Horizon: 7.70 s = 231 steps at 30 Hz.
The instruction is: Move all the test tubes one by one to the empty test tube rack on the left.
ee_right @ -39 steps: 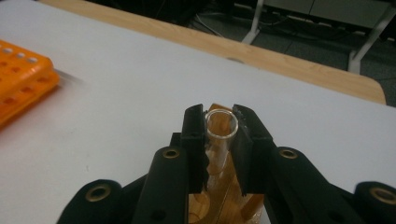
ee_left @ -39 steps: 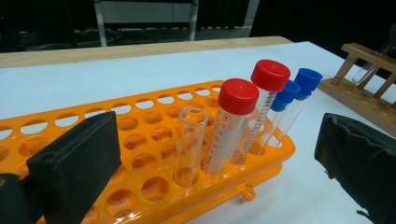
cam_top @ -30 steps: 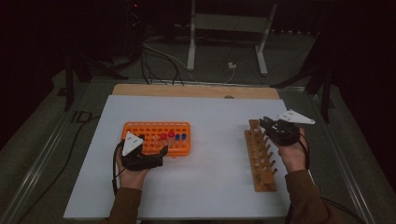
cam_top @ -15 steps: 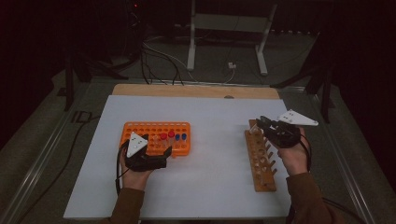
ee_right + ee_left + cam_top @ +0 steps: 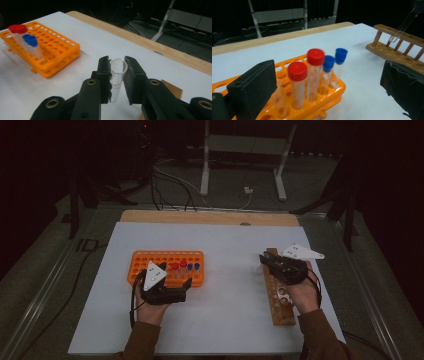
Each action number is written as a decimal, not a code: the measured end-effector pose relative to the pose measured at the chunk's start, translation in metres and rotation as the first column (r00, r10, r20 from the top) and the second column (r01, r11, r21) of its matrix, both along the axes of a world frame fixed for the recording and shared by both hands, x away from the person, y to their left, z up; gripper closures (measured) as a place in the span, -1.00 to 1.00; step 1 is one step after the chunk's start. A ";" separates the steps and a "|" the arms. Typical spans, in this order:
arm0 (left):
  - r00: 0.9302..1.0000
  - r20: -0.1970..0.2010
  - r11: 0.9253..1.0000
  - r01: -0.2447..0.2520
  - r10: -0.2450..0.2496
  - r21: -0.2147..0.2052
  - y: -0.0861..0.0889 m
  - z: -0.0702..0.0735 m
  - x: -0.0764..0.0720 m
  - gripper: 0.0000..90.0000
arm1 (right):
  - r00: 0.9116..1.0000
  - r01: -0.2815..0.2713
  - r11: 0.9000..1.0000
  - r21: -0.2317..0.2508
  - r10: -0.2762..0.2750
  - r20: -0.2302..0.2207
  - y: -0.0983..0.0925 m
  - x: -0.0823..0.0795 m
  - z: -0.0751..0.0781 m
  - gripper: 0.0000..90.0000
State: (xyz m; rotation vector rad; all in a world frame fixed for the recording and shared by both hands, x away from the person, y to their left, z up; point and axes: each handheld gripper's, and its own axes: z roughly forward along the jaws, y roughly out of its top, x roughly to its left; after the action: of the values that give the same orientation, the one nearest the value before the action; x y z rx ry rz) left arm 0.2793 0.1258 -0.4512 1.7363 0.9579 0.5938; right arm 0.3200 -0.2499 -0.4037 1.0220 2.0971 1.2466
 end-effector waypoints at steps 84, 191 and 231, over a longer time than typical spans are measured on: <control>0.958 -0.021 0.957 0.286 -0.285 0.056 -0.108 -0.003 0.010 0.69 | 0.985 -0.160 0.983 0.094 0.166 -0.054 0.050 -0.024 -0.010 -0.51; 0.987 -0.124 0.984 -0.084 0.105 0.158 0.054 -0.037 0.026 0.70 | 0.996 0.071 0.992 0.102 -0.066 -0.051 -0.020 -0.032 -0.033 -1.00; 0.988 0.047 0.989 -0.147 0.148 -0.027 0.088 0.006 -0.031 -0.61 | 0.998 0.041 0.992 0.121 -0.046 0.040 -0.036 -0.054 -0.045 -1.00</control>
State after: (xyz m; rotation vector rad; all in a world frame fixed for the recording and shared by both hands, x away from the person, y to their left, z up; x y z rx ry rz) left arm 0.2485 0.2139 -0.4450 1.6319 1.0614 0.7148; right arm 0.2658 -0.2858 -0.4484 1.0776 1.9773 1.3748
